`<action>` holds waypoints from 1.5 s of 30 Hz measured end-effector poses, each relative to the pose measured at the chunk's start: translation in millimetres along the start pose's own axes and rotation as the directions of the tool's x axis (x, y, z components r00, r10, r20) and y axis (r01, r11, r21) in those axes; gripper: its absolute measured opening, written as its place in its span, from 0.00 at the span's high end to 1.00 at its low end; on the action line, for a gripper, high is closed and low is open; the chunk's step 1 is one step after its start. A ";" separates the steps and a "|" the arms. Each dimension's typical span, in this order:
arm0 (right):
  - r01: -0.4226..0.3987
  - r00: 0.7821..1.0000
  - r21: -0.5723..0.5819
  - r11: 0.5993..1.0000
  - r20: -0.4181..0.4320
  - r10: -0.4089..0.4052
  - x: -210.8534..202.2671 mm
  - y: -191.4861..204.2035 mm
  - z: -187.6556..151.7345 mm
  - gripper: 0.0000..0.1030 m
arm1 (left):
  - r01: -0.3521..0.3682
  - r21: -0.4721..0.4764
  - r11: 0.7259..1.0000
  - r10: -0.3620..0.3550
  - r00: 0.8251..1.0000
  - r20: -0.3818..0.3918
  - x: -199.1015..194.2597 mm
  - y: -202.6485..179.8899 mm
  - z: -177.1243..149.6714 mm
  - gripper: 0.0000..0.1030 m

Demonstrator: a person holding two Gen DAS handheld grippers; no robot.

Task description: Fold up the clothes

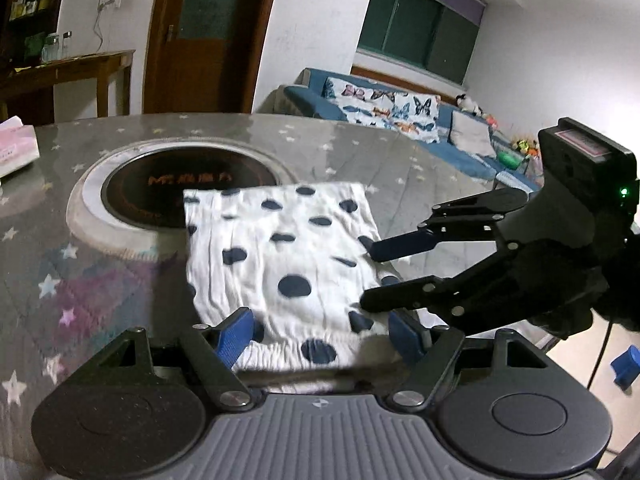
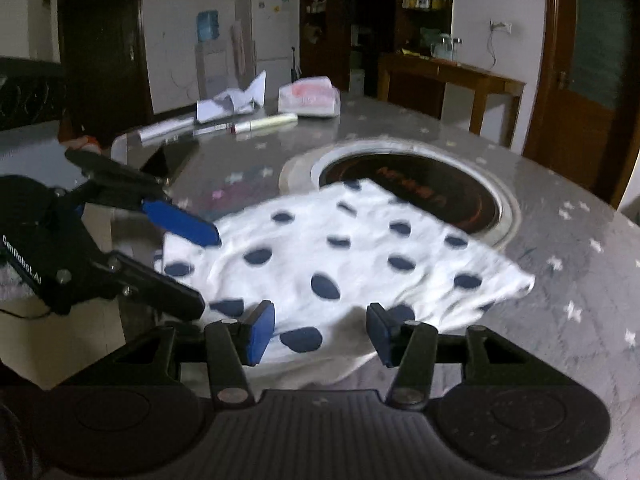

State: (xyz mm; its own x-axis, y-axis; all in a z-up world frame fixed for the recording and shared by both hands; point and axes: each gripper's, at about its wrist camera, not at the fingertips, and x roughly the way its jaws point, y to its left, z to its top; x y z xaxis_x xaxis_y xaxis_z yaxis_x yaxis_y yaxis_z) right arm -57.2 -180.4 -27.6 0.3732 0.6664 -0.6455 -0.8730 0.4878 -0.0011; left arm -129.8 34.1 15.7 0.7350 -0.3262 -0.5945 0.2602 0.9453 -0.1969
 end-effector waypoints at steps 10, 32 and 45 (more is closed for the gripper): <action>0.052 0.998 0.071 0.996 0.038 -0.055 -5.7 -38.9 23.3 0.48 | -0.008 -0.010 1.000 0.008 1.000 0.015 -22.5 1.2 1.6 0.25; 0.097 0.993 0.356 0.929 -0.091 -0.069 53.9 -154.3 24.3 0.80 | 0.015 -0.045 0.999 -0.021 0.989 -0.148 -17.2 9.7 -16.4 0.31; 0.295 0.955 0.403 0.866 -0.154 -0.254 -13.2 -131.0 -26.0 0.82 | -0.039 -0.001 0.999 0.039 0.996 -0.086 22.1 44.2 14.9 0.35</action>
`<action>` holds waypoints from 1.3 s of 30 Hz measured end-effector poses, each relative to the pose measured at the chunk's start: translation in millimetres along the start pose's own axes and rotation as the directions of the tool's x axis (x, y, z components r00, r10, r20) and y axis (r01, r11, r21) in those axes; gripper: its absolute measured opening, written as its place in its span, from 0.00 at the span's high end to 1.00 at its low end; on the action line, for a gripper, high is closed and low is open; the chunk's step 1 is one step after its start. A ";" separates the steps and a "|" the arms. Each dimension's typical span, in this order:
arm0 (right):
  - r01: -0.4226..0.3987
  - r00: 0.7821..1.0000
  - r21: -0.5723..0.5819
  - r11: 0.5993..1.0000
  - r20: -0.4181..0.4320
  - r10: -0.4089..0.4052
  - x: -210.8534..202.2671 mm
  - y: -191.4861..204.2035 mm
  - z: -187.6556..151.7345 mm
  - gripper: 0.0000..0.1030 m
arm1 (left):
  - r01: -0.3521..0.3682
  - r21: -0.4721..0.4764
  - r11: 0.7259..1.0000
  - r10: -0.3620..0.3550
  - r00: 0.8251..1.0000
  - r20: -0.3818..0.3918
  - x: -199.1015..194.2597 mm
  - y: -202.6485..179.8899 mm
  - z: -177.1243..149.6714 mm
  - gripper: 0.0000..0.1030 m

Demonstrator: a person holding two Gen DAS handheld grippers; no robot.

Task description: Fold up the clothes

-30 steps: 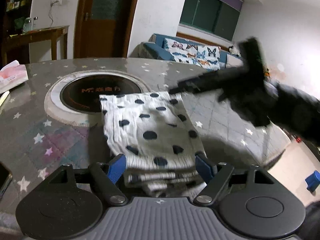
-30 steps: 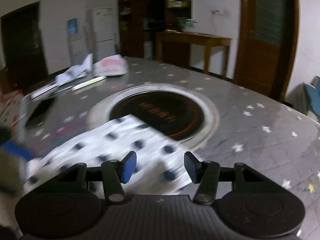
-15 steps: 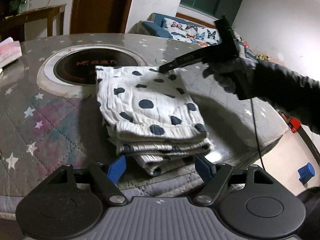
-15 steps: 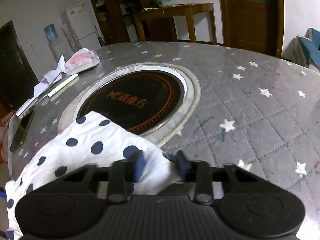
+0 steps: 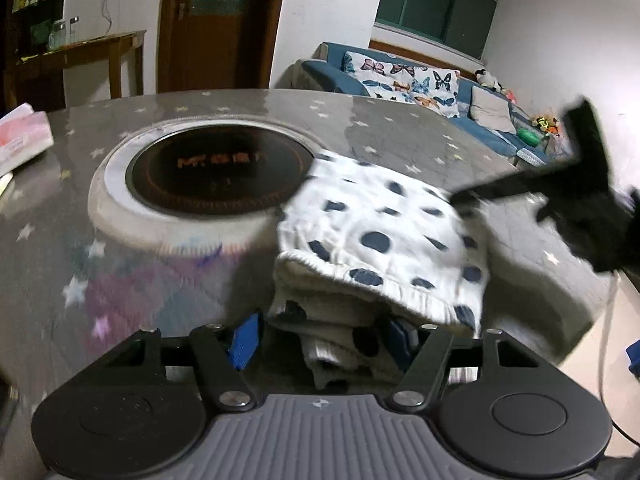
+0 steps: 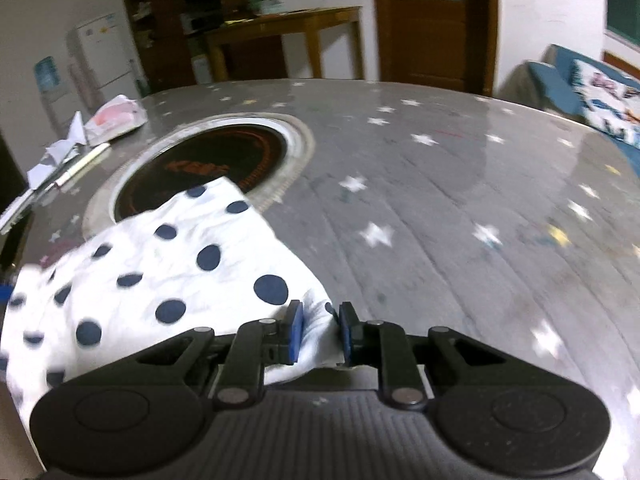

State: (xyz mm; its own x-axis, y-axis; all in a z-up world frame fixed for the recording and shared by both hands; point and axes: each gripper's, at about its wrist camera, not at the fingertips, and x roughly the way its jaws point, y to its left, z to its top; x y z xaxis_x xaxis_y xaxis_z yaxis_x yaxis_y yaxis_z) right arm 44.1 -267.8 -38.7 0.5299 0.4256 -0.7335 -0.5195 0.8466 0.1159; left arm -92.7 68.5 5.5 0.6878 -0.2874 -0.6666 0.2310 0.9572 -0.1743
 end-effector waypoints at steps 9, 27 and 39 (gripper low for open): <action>0.081 0.997 0.025 0.996 0.002 -0.081 -43.3 9.6 -42.8 0.81 | 0.014 0.014 1.000 -0.014 1.000 -0.017 16.1 23.6 21.7 0.33; -0.178 0.974 -0.618 0.766 0.002 0.227 -69.8 166.5 -33.8 0.57 | 0.001 -0.160 0.987 0.000 1.000 0.011 -11.5 26.2 26.5 0.12; -0.144 0.980 -0.834 0.532 -0.045 0.196 -45.7 218.4 -66.2 0.49 | -0.031 -0.323 0.946 0.040 0.999 0.020 -15.5 31.9 33.1 0.02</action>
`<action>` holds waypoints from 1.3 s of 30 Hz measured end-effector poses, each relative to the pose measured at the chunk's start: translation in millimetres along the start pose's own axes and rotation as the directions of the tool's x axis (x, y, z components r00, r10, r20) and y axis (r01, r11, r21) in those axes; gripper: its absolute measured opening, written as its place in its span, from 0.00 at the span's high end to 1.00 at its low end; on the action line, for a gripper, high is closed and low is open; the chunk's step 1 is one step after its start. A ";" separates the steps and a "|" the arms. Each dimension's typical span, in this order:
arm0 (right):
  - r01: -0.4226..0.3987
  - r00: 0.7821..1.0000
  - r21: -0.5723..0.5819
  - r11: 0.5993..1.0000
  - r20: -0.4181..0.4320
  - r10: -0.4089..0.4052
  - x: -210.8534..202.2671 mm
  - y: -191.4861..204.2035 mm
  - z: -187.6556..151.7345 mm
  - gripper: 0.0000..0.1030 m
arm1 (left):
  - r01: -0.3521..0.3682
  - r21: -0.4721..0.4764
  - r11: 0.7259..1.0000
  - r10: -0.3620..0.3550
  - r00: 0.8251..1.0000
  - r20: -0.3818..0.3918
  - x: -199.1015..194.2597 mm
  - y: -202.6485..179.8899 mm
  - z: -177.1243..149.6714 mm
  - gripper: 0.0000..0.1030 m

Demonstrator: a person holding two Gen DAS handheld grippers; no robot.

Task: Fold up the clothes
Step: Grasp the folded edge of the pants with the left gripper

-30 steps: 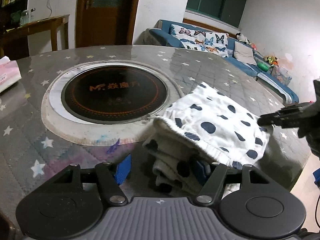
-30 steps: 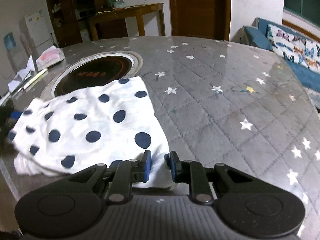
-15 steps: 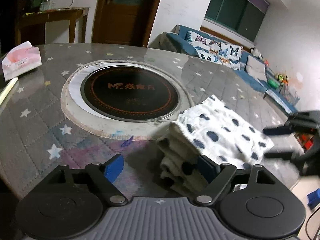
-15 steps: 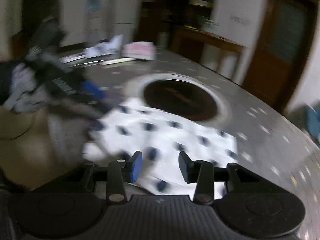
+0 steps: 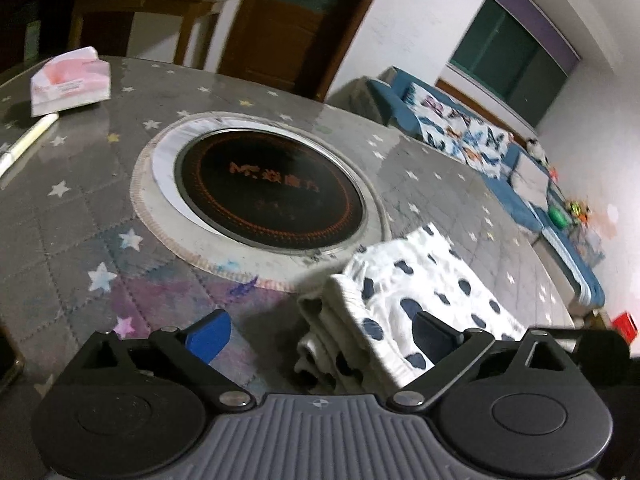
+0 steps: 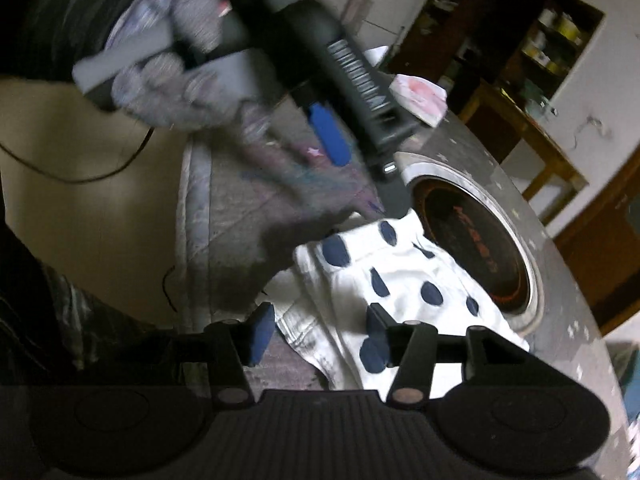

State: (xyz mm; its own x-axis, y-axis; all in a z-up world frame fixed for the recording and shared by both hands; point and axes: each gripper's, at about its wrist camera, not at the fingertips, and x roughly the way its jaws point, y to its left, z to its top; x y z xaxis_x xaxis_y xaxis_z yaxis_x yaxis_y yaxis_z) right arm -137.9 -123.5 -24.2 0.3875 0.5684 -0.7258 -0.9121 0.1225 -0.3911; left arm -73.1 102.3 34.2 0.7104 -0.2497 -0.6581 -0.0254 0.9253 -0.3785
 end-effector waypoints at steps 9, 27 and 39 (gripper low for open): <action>0.070 0.997 -0.186 0.980 -0.023 -0.076 16.4 29.7 1.5 0.49 | 0.026 -0.123 0.992 -0.030 0.999 -0.033 -3.1 -1.9 -2.1 0.00; 0.149 0.987 -0.070 0.986 0.073 -0.144 4.8 23.0 9.2 0.75 | 0.104 -0.505 0.857 -0.173 0.981 -0.093 15.4 7.7 -42.5 0.00; 0.133 0.980 0.105 0.986 0.136 -0.146 -20.1 -3.8 5.6 0.79 | 0.160 -0.620 0.768 -0.241 0.969 -0.047 34.0 3.1 -43.1 0.01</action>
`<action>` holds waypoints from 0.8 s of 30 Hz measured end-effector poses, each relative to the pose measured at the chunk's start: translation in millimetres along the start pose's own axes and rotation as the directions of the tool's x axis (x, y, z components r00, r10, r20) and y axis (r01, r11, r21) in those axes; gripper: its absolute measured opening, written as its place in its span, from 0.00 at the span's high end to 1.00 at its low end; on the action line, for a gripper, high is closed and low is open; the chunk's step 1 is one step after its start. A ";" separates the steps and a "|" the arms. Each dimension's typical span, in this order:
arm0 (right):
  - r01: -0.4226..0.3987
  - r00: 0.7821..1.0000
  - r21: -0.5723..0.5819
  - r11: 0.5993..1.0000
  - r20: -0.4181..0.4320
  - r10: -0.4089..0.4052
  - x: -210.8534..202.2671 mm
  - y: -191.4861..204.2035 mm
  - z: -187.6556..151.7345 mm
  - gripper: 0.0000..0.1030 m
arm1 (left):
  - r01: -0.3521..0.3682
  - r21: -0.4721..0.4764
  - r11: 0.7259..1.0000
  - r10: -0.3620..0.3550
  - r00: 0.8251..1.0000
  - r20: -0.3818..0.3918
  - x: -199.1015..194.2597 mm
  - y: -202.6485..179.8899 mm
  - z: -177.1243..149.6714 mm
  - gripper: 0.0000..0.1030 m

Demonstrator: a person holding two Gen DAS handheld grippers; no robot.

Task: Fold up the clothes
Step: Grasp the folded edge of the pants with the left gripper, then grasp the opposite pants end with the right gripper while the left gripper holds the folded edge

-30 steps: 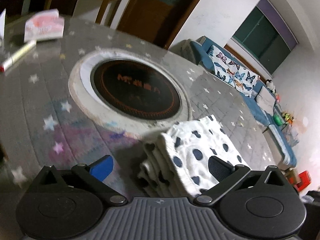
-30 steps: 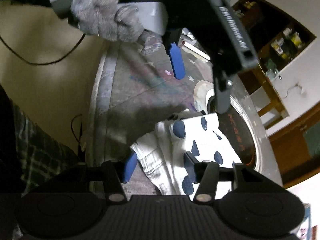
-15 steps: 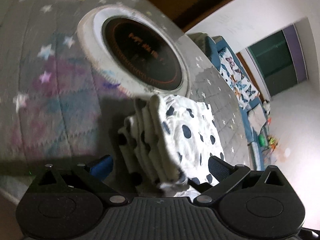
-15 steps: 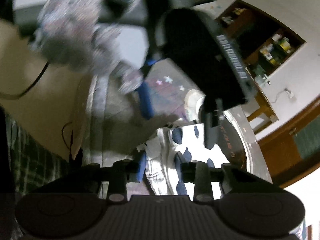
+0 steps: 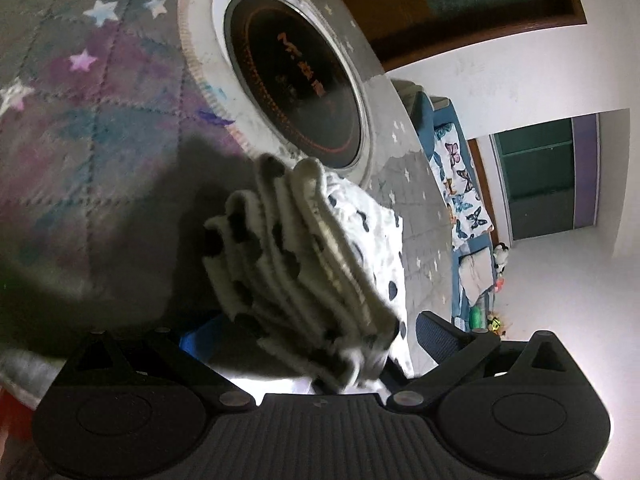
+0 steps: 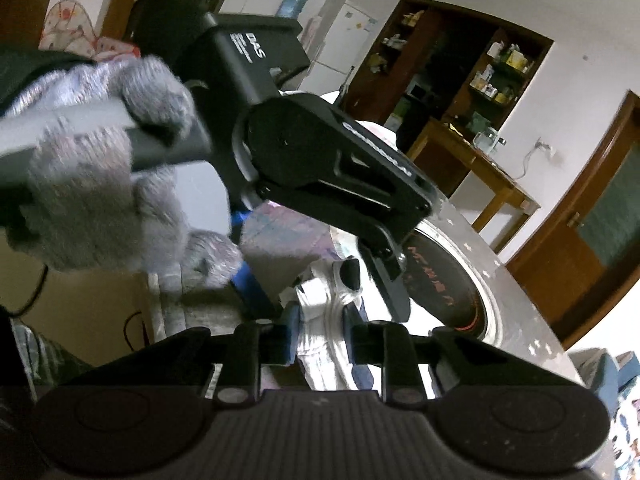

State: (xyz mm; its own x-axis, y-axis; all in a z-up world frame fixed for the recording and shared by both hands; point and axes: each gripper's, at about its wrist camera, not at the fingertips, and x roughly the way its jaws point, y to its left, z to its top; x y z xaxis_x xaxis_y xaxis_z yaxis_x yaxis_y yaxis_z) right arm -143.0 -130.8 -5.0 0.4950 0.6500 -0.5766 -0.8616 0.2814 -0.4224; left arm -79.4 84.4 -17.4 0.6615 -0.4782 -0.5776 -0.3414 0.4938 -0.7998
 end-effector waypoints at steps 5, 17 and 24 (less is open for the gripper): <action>-0.026 1.000 0.013 1.000 0.007 0.026 -0.6 -1.9 -3.0 0.80 | -0.023 0.033 0.999 0.022 0.999 0.028 5.7 -4.1 3.1 0.21; -0.068 0.998 0.055 0.996 -0.006 0.068 3.3 -1.1 -11.6 0.79 | -0.099 0.119 0.988 0.091 0.993 0.072 9.7 -3.1 -2.2 0.62; -0.109 0.993 0.173 0.979 -0.015 0.114 -10.7 -20.4 -25.7 0.74 | -0.099 0.138 0.985 0.089 0.993 0.078 7.4 2.0 -2.1 0.66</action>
State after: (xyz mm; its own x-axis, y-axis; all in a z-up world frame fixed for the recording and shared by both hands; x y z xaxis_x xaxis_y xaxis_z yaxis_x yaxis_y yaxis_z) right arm -127.8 -161.7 -8.2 0.3955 0.6673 -0.6311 -0.9169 0.3263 -0.2297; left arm -76.6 80.3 -23.6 0.6787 -0.3743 -0.6318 -0.3099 0.6341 -0.7085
